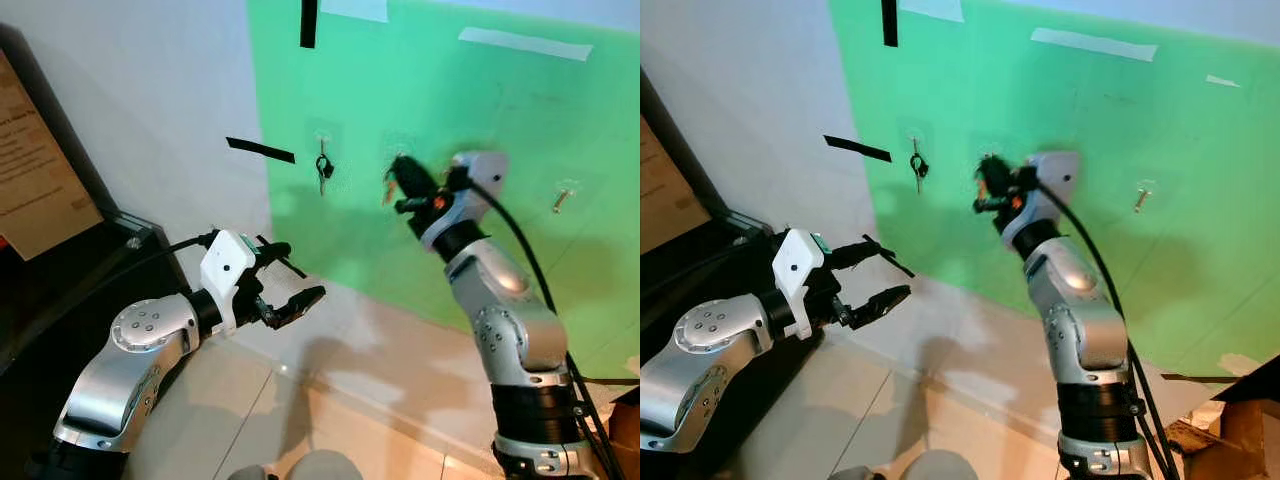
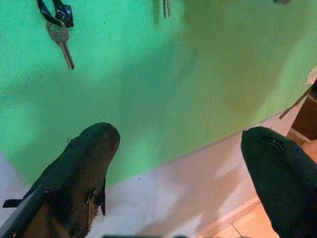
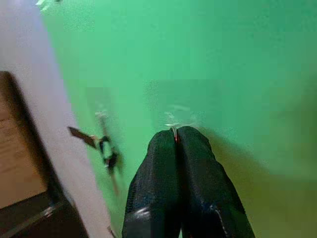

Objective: Hang keys on a hook

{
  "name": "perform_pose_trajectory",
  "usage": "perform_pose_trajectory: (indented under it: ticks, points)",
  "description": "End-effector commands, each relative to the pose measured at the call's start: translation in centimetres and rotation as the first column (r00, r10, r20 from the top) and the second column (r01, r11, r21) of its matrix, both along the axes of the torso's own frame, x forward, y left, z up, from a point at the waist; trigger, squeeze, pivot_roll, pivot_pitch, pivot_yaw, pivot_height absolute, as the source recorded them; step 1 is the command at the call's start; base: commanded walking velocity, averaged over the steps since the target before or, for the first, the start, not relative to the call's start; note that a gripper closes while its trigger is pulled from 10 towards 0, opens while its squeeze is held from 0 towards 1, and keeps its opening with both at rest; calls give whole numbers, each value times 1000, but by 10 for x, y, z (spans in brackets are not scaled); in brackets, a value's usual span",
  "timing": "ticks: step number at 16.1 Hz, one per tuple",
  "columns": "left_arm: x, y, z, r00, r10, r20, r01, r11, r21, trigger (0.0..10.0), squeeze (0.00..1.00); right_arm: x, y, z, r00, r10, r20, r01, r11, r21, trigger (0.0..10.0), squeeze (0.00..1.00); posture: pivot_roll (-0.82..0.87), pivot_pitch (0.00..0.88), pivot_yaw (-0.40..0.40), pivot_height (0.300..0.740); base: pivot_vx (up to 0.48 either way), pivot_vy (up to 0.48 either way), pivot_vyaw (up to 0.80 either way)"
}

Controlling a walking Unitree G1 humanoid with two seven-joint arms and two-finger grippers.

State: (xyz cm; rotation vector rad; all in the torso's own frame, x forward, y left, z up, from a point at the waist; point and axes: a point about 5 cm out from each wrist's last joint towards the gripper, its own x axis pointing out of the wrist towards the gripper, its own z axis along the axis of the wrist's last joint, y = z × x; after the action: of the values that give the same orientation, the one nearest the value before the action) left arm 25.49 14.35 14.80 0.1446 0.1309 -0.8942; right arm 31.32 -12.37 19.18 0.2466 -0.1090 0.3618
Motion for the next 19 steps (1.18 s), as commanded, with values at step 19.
perform_pose_trajectory:
  ticks: [19]
  points:
    - [3, -8, 16, 998, -12, 66, 17, 997, -71, 10000, 0, -4, 13, 2, 993, 117, -5, -116, 992, 50, 10000, 0, -25, 0, 12, 740, 0, 0, 0]
